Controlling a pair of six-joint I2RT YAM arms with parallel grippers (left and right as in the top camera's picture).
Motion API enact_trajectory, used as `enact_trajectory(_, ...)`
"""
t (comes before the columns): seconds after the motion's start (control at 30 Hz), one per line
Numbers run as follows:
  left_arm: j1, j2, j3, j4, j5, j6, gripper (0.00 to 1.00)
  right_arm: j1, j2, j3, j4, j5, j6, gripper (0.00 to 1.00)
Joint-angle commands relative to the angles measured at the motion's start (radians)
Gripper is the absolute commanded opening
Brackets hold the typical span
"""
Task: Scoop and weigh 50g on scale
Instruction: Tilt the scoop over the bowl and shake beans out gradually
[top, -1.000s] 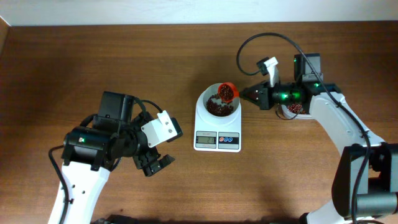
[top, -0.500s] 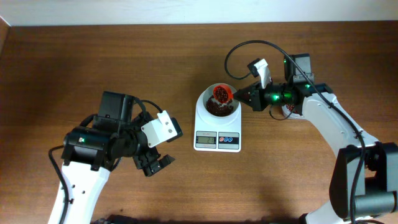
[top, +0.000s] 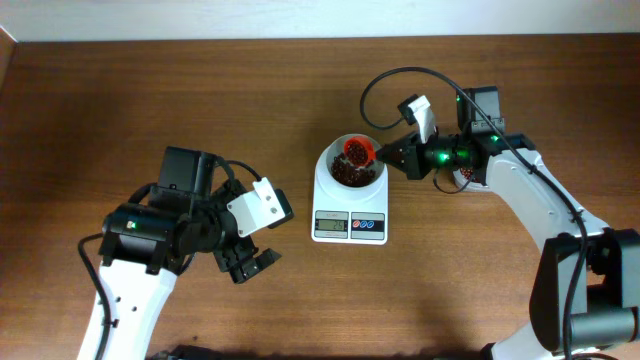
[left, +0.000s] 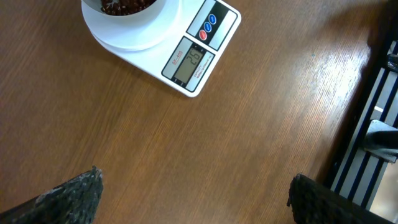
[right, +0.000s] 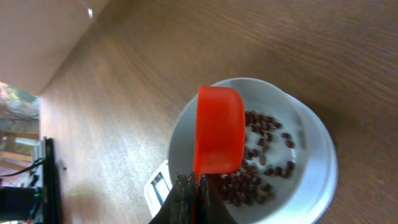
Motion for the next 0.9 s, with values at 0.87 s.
enact_trajectory(0.87, 0.006, -0.009, -0.006, -0.002, 0.018, 0.008, 0.99, 0.003, -0.018, 0.001, 0.018, -0.016, -0.01, 0.04)
